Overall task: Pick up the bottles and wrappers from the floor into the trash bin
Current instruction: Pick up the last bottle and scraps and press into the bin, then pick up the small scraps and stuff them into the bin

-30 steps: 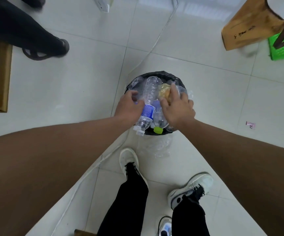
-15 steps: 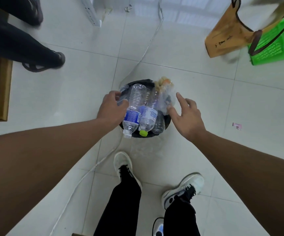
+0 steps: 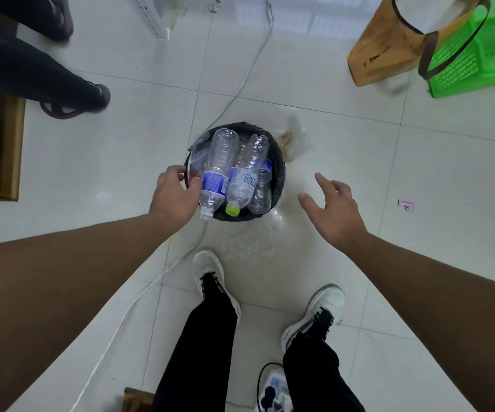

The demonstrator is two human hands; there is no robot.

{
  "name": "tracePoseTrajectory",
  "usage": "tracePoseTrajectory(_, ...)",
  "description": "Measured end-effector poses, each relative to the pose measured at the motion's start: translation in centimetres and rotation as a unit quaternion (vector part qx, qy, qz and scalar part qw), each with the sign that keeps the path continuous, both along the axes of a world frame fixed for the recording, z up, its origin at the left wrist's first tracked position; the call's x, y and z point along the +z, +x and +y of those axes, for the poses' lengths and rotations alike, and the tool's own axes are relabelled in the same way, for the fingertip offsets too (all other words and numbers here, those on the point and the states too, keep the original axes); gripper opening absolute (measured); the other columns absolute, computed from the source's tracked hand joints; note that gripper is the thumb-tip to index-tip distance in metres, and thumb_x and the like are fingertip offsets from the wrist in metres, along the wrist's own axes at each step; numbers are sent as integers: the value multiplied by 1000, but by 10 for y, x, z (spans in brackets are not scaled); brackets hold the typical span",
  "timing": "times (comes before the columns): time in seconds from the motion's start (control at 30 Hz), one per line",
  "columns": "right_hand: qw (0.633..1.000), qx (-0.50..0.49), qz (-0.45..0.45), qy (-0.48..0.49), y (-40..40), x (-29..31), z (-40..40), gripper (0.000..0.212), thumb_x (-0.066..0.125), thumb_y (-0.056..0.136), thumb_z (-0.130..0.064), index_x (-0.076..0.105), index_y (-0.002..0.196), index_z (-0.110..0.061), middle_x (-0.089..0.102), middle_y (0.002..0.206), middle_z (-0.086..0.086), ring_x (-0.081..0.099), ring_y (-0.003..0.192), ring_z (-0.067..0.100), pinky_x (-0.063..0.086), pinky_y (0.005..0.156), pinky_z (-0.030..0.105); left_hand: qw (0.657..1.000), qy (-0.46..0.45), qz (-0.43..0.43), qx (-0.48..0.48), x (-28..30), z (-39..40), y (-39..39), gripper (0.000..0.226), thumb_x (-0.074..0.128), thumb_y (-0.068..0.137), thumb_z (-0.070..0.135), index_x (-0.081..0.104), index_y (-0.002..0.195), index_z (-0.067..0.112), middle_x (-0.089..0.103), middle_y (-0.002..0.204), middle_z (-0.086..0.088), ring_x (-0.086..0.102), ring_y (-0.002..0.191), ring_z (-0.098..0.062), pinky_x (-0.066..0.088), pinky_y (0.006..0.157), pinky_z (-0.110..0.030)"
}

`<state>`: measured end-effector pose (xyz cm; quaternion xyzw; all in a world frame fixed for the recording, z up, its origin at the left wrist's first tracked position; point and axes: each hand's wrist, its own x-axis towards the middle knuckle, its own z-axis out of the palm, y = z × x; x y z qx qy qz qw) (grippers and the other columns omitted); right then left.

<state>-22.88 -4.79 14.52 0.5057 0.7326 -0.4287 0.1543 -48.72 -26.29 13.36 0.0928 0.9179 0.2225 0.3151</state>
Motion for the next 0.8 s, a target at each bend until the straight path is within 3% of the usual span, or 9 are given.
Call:
tracePoseTrajectory(0.17, 1000, 22, 6, -20, 27, 1, -2, 78, 50, 98, -71, 27, 167, -44, 23, 173, -2, 33, 154, 32, 37, 121, 49, 997, -41, 20, 55, 5, -36, 27, 55, 57, 99, 50, 51, 146, 23, 54, 145, -2, 56, 110, -19, 44, 99, -35)
tracePoseTrajectory(0.37, 997, 64, -6, -34, 76, -2, -1, 79, 56, 98, -67, 29, 167, -41, 25, 171, 1, 35, 153, 32, 38, 121, 53, 985, -136, 19, 102, -8, -86, 102, 56, 60, 96, 43, 51, 144, 16, 56, 143, -10, 60, 123, -33, 46, 101, -46)
tracePoseTrajectory(0.5, 997, 70, -29, -31, 112, -28, 5, 81, 58, 95, -69, 31, 166, -42, 27, 170, 2, 39, 151, 32, 40, 120, 49, 978, -194, -32, 74, -39, -91, 166, 64, 66, 91, 44, 50, 147, 15, 53, 144, -14, 57, 128, -40, 48, 104, -53)
tracePoseTrajectory(0.63, 997, 64, -39, -33, 139, -70, 2, 82, 61, 92, -71, 34, 164, -44, 31, 168, 3, 42, 149, 32, 41, 119, 46, 980, -186, -72, -22, -81, -73, 202, 73, 70, 86, 51, 48, 150, 24, 50, 146, -11, 52, 134, -35, 49, 106, -52)
tracePoseTrajectory(0.8, 997, 56, -38, -38, 144, -139, -10, 86, 63, 87, -73, 33, 164, -46, 31, 168, 0, 44, 148, 30, 44, 117, 46, 970, -189, -73, -131, -163, -45, 211, 94, 73, 78, 64, 28, 158, 42, 36, 157, -5, 40, 139, -35, 49, 102, -54)
